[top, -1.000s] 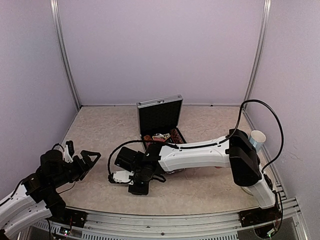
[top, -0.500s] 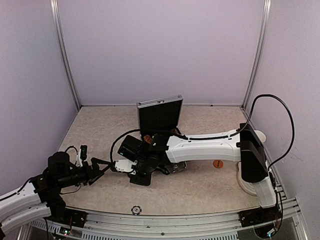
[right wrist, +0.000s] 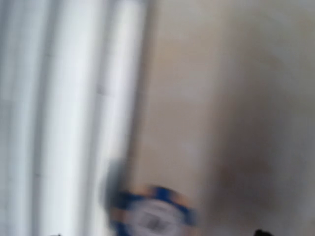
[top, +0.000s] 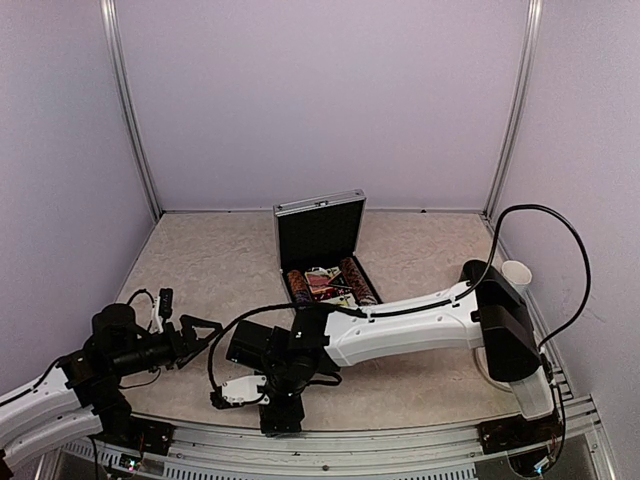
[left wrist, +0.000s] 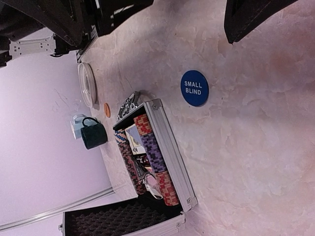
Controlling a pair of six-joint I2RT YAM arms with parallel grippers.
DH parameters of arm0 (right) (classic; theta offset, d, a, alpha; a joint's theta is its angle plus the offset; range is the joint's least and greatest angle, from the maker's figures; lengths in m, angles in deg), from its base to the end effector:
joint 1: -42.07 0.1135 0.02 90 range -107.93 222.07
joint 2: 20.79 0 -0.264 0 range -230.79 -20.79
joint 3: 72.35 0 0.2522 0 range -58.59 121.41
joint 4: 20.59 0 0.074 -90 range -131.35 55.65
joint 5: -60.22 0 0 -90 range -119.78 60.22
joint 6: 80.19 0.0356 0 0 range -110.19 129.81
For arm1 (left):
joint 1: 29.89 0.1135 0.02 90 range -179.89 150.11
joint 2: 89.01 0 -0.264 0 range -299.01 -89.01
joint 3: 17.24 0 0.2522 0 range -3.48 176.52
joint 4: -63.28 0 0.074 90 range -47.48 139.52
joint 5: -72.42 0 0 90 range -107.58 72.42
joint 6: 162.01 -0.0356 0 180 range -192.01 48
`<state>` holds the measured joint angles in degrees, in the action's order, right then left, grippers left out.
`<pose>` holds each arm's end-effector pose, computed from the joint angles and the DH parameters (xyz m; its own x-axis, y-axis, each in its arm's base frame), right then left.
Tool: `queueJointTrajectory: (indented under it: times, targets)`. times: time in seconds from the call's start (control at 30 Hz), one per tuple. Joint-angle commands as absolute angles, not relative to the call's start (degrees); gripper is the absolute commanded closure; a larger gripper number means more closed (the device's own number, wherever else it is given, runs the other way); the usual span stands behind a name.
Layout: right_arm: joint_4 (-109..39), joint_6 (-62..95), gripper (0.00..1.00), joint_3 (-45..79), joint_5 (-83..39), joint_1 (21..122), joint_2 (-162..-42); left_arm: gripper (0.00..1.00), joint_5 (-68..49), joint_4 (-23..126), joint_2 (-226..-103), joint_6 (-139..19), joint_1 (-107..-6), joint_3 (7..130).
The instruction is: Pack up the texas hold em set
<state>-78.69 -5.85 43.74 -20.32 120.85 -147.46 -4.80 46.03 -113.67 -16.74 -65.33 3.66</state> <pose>0.0848 0.4575 0.1773 0.0898 -0.9158 -0.3914 -0.9918 -0.1183 0.0493 0.1040 -0.0837 0.1681 -0.7694 -0.4361 -0.4667 0.1779 0.5553 -0.8124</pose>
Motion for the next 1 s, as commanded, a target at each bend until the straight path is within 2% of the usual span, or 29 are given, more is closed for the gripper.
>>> queueJointTrajectory:
  times: [0.0, 0.47, 0.97]
  targets:
    - [-78.21, -6.86, 0.15, 45.63, -16.97, 123.4, -149.44, 0.01, -6.53, 43.81, -111.65, -17.3, -65.05, 4.45]
    - [-77.33, -4.11, 0.14, 44.9, -25.6, 124.09, -152.63, 0.01, -8.42, 42.65, -108.31, -17.18, -65.05, 4.17]
    - [-77.26, -3.67, 0.22, 40.36, -28.48, 122.22, -150.95, 0.01, -8.84, 42.9, -109.08, -17.65, -65.05, 4.51]
